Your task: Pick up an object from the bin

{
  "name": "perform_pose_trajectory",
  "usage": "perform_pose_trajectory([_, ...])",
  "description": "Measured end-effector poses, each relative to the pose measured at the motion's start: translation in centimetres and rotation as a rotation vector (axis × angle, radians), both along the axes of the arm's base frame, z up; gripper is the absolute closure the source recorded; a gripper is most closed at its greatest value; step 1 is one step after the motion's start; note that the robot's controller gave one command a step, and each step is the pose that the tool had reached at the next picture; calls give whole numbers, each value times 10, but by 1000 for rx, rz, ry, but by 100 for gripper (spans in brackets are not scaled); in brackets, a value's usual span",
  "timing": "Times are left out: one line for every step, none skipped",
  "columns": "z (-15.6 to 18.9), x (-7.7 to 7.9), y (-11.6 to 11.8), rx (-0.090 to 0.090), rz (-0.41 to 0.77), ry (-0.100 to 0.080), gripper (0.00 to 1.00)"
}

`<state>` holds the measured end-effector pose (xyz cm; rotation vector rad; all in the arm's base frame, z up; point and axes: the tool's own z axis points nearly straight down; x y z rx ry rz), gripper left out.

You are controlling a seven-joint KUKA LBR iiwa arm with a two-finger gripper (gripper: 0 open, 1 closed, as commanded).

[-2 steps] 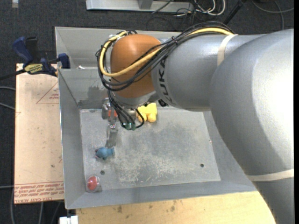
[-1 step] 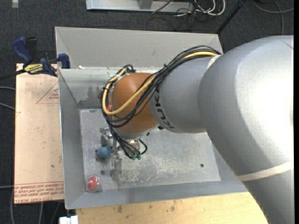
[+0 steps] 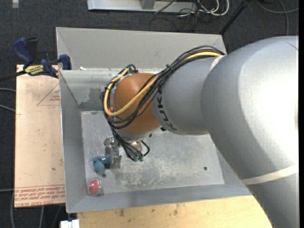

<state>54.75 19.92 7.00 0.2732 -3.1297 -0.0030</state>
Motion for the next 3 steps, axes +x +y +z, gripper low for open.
perform_pose_trajectory([167, 6, 6, 3, 14, -12, 100])
perform_pose_trajectory([161, 5, 5, 0, 13, -3, 0])
perform_pose_trajectory([-5, -38, 22, -3, -14, 8, 0])
